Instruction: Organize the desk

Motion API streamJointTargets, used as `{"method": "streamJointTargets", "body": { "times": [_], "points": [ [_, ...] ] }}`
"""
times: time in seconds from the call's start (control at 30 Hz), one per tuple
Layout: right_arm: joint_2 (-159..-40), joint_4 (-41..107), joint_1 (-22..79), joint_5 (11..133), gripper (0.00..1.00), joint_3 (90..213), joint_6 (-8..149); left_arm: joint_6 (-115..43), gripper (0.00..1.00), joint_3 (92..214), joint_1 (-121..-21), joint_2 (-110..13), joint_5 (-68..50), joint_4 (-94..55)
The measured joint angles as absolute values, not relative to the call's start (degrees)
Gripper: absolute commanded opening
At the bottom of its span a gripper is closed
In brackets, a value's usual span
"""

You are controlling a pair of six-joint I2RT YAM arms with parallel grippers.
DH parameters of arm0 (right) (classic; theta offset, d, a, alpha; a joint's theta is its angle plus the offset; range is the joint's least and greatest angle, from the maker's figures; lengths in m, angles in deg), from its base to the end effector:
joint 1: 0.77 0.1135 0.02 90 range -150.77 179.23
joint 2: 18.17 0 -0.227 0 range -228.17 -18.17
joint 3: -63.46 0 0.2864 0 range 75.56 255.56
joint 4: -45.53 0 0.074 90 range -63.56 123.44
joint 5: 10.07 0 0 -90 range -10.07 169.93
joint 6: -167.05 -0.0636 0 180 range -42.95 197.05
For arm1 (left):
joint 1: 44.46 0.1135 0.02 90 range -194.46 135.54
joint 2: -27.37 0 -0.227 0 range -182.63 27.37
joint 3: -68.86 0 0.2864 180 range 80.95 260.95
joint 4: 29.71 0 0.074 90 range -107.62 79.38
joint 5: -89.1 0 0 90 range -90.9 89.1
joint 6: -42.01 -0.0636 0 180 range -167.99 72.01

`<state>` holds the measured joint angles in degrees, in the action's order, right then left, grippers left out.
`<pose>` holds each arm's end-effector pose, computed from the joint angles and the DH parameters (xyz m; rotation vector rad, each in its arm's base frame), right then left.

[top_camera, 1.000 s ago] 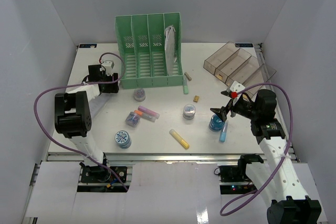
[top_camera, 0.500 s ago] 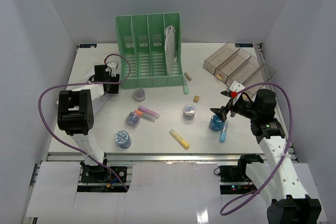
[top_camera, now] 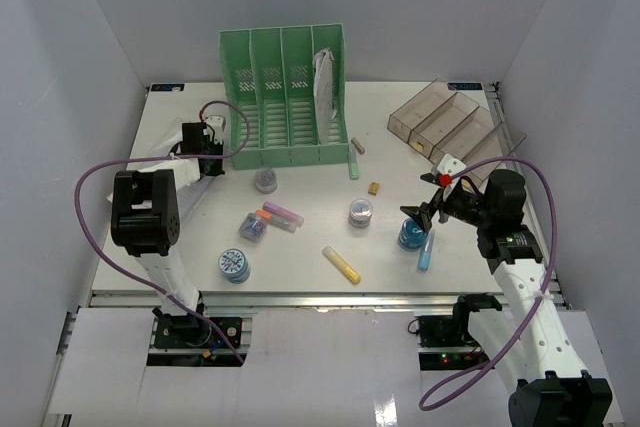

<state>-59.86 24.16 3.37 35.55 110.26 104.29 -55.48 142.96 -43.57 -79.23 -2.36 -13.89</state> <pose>0.2466 0.0624 0.2565 -0.9682 1.5082 0.4275 0.4179 0.0049 0.0744 0.1507 2.4094 0.0365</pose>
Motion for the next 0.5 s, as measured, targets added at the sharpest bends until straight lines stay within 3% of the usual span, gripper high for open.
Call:
{"method": "streamJointTargets", "body": {
  "times": [0.17, 0.5],
  "points": [
    [-59.9, 24.2, 3.4, 35.6, 0.93, 110.3, 104.3, -55.1, 0.00, 143.0, -43.6, -79.2, -2.3, -13.9],
    [-59.9, 24.2, 3.4, 35.5, 0.93, 110.2, 104.3, -52.0, 0.00, 143.0, -42.3, -77.1, -1.9, -12.1]
  ]
}}
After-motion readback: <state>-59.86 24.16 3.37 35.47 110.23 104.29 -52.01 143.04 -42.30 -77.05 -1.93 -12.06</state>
